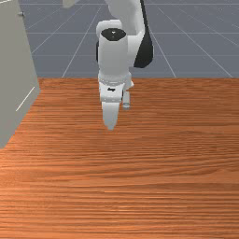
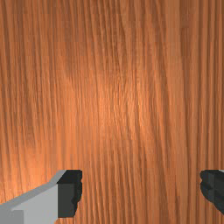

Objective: Close the drawer

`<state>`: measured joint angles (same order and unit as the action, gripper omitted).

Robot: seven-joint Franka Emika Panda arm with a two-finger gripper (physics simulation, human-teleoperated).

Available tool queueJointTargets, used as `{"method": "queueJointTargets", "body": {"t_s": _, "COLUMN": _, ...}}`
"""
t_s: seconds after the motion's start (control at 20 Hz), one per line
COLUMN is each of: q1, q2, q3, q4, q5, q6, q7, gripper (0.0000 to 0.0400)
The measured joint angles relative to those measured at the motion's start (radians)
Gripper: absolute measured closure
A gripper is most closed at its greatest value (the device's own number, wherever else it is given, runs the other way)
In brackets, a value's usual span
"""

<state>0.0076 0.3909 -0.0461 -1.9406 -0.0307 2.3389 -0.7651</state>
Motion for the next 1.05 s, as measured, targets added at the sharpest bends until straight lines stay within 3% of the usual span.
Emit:
{"method": "queueJointTargets", "body": {"t_s": 0.05, "q1": 0.000, "q2": 0.000, "q3": 0.000, "q4": 0.000, "q5": 0.000, "q6": 0.000, "q7": 0.000, "gripper": 0.0157}}
{"method": "queueJointTargets", "body": {"t_s": 0.1, "q1": 0.000, "q2": 0.000, "q3": 0.000, "q4": 0.000, "q5": 0.000, "q6": 0.000, "q7": 0.000, "gripper": 0.0252}}
{"method": "queueJointTargets", "body": {"t_s": 0.15, "q1": 0.000, "q2": 0.000, "q3": 0.000, "q4": 0.000, "q5": 0.000, "q6": 0.000, "q7": 0.000, "gripper": 0.0310}}
{"method": "queueJointTargets", "body": {"t_s": 0.25, "q1": 0.000, "q2": 0.000, "q3": 0.000, "q4": 0.000, "q5": 0.000, "q6": 0.000, "q7": 0.000, "gripper": 0.0367}}
{"method": "queueJointTargets", "body": {"t_s": 0.3, "q1": 0.000, "q2": 0.056, "q3": 0.001, "q4": 0.094, "q5": 0.001, "q6": -0.124, "q7": -0.004, "gripper": 0.0380}}
{"method": "queueJointTargets", "body": {"t_s": 0.35, "q1": 0.000, "q2": -0.033, "q3": -0.001, "q4": -0.049, "q5": -0.001, "q6": 0.054, "q7": 0.002, "gripper": 0.0388}}
{"method": "queueJointTargets", "body": {"t_s": 0.4, "q1": 0.001, "q2": -0.109, "q3": -0.002, "q4": -0.072, "q5": -0.003, "q6": 0.057, "q7": 0.003, "gripper": 0.0393}}
{"method": "queueJointTargets", "body": {"t_s": 0.6, "q1": 0.003, "q2": -0.290, "q3": -0.002, "q4": 0.073, "q5": -0.006, "q6": -0.232, "q7": -0.004, "gripper": 0.0399}}
{"method": "queueJointTargets", "body": {"t_s": 0.65, "q1": 0.004, "q2": -0.319, "q3": -0.002, "q4": 0.054, "q5": -0.008, "q6": -0.283, "q7": -0.005, "gripper": 0.0399}}
{"method": "queueJointTargets", "body": {"t_s": 0.7, "q1": 0.002, "q2": -0.381, "q3": -0.009, "q4": -0.013, "q5": 0.047, "q6": -0.327, "q7": -0.045, "gripper": 0.0400}}
{"method": "queueJointTargets", "body": {"t_s": 0.85, "q1": -0.001, "q2": -0.606, "q3": -0.004, "q4": -0.241, "q5": -0.013, "q6": -0.343, "q7": -0.009, "gripper": 0.0400}}
{"method": "queueJointTargets", "body": {"t_s": 0.95, "q1": -0.012, "q2": -0.581, "q3": -0.115, "q4": -0.208, "q5": -0.003, "q6": -0.311, "q7": -0.407, "gripper": 0.0400}}
{"method": "queueJointTargets", "body": {"t_s": 1.0, "q1": -0.026, "q2": -0.471, "q3": -0.209, "q4": -0.068, "q5": 0.057, "q6": -0.356, "q7": -0.838, "gripper": 0.0400}}
{"method": "queueJointTargets", "body": {"t_s": 1.05, "q1": -0.135, "q2": -0.298, "q3": -0.246, "q4": 0.160, "q5": 0.127, "q6": -0.440, "q7": -1.126, "gripper": 0.0399}}
